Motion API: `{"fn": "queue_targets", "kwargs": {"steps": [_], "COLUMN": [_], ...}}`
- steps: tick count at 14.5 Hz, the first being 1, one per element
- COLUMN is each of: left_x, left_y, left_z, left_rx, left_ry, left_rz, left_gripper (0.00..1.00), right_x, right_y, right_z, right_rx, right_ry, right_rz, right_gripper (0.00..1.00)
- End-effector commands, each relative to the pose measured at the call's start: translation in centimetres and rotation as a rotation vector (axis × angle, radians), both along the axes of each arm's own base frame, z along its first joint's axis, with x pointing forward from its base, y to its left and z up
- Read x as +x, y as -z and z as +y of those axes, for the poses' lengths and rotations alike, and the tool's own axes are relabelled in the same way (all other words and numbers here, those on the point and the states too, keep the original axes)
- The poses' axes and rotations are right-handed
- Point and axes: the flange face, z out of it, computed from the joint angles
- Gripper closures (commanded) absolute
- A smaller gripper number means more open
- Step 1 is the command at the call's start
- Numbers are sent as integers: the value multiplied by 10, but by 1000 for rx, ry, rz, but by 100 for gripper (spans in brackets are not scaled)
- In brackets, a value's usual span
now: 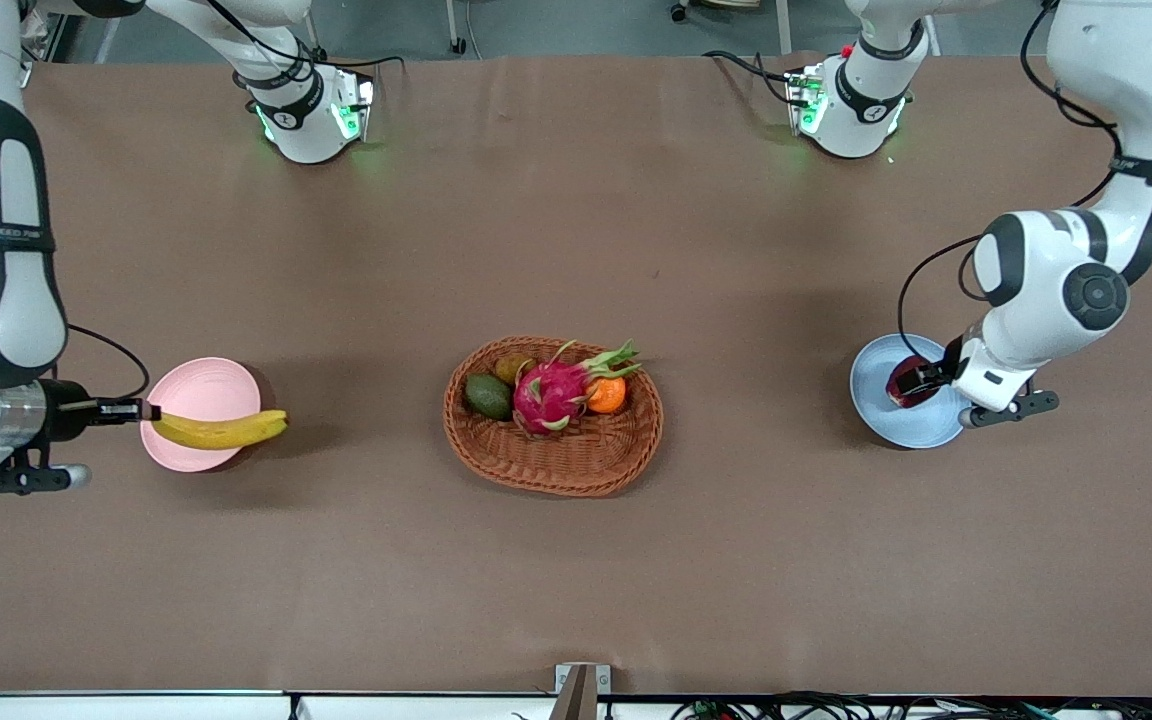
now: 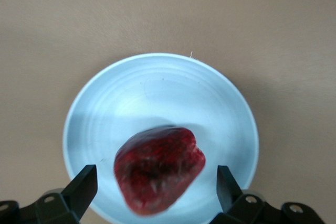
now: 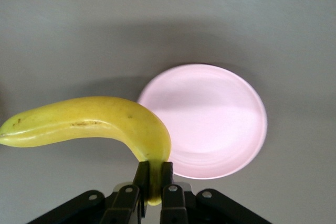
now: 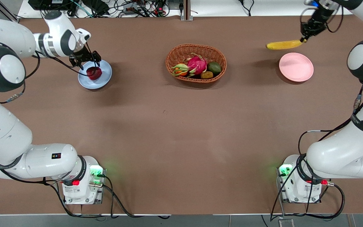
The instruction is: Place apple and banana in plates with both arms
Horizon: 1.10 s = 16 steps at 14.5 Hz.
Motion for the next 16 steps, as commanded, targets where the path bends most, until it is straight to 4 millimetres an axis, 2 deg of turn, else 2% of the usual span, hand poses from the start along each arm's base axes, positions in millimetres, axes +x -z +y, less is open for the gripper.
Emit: {"fn": "queue_targets", "kwargs": {"steps": [1, 3, 4, 9, 10, 12, 13, 15, 16], "left_x": [-3, 1, 3, 15, 14, 11, 10, 7, 7], "left_y": [-84, -143, -168, -315, -336, -367, -373, -374, -374], "left_z": [0, -4, -7, -10, -11, -16, -15, -16, -15], "left_rx": [25, 31, 32, 23, 20, -14, -18, -18, -17], "left_ry": [20, 25, 29, 23, 40, 68, 88, 148, 162], "left_rz": [-28, -50, -41, -68, -86, -116, -123, -106, -107], "left_gripper": [0, 0, 0, 0, 0, 0, 0, 0, 0], "right_x": [-36, -53, -59, -66, -66, -66, -66, -66, -65], "right_y": [24, 46, 53, 75, 78, 79, 79, 81, 80], "right_z": [-49, -80, -88, -92, -92, -92, -91, -90, -90], "right_rx": [25, 38, 43, 37, 40, 44, 45, 52, 59], "right_ry": [-68, -65, -70, -58, -55, -52, -50, -45, -38], "right_rz": [-21, -24, -21, -27, -26, -26, -25, -25, -29], "right_gripper": [99, 99, 99, 97, 90, 79, 75, 74, 71]}}
